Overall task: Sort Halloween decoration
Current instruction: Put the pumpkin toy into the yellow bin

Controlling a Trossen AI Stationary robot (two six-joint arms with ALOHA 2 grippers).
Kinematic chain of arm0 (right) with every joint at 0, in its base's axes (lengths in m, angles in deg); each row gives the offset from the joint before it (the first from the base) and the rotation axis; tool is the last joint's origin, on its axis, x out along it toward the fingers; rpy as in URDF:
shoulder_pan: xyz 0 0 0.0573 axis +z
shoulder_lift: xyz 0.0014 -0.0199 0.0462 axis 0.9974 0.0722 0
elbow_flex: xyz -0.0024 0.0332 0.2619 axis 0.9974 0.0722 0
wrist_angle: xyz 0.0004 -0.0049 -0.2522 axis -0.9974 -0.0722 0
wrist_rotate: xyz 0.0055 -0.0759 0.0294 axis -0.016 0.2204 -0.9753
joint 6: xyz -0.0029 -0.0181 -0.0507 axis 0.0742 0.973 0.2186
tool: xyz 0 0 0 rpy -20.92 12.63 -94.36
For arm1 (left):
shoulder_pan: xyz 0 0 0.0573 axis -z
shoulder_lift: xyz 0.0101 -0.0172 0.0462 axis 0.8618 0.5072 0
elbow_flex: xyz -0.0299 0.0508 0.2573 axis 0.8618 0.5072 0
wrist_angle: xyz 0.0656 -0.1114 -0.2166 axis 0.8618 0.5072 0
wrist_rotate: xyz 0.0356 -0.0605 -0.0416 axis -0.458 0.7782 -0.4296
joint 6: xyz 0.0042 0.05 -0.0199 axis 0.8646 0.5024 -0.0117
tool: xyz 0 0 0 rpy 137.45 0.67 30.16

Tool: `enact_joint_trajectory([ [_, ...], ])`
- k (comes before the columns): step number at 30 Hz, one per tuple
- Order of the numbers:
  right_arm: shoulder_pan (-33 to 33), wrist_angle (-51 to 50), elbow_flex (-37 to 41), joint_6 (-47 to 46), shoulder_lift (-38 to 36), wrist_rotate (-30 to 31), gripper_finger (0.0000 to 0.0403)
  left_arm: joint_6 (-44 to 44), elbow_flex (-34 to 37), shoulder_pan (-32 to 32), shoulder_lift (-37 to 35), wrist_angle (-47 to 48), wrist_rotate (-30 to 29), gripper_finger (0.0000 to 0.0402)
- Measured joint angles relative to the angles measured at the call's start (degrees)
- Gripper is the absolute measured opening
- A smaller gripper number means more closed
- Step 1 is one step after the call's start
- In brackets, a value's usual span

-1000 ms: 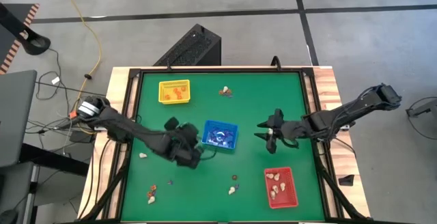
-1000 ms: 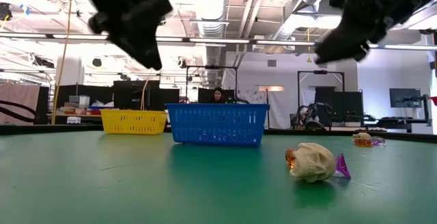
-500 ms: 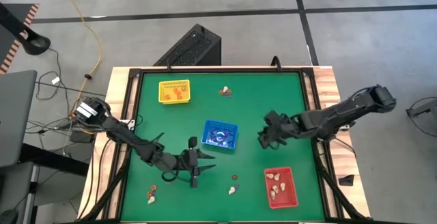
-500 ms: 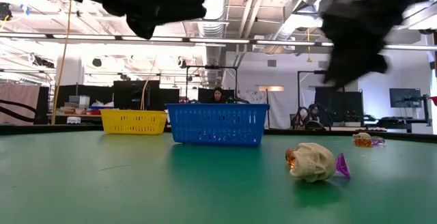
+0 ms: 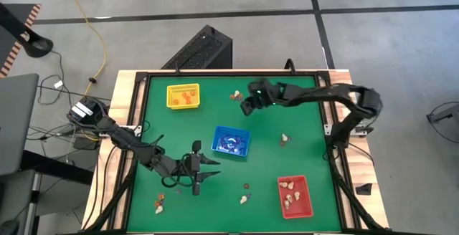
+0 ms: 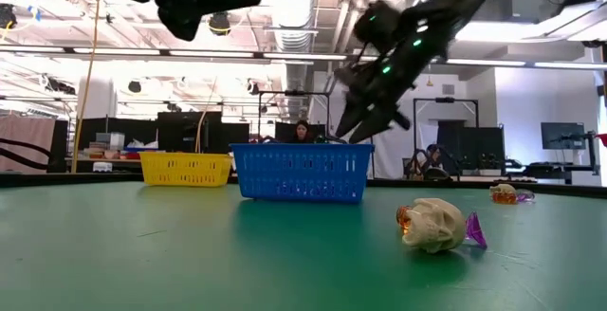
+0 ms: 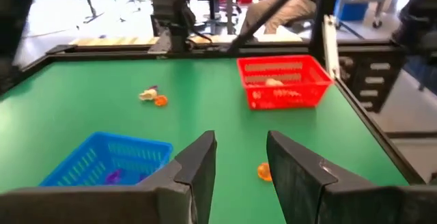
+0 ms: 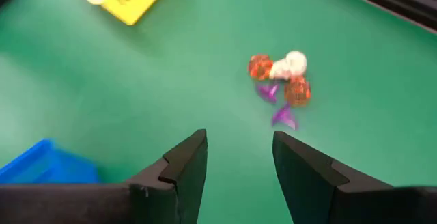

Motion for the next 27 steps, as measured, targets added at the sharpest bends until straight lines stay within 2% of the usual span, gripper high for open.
enact_joint_trajectory([
  [6,-3.08,-5.15,-10.58,3.02,11.58,0.72,0.02,0.25,-0.01,-0.1,-0.02,1.45,0.0,0.0121],
  [12,-5.21,-11.74,-19.33,4.51,17.99,1.52,0.02,0.02,0.0,-0.09,0.02,4.33,0.02,0.0121],
  [18,-5.48,-14.84,-22.66,5.47,22.69,2.71,0.02,0.01,-0.01,-0.09,0.02,5.45,-0.04,0.0121],
  [23,-5.53,-15.12,-22.35,6.28,22.66,6.01,0.02,0.01,-0.01,-0.2,0.02,6.17,-0.16,0.0121],
  [27,-5.6,-16.03,-22.24,6.34,22.6,6.12,0.02,-0.54,-0.01,-0.63,0.02,6.71,-0.11,0.0121],
])
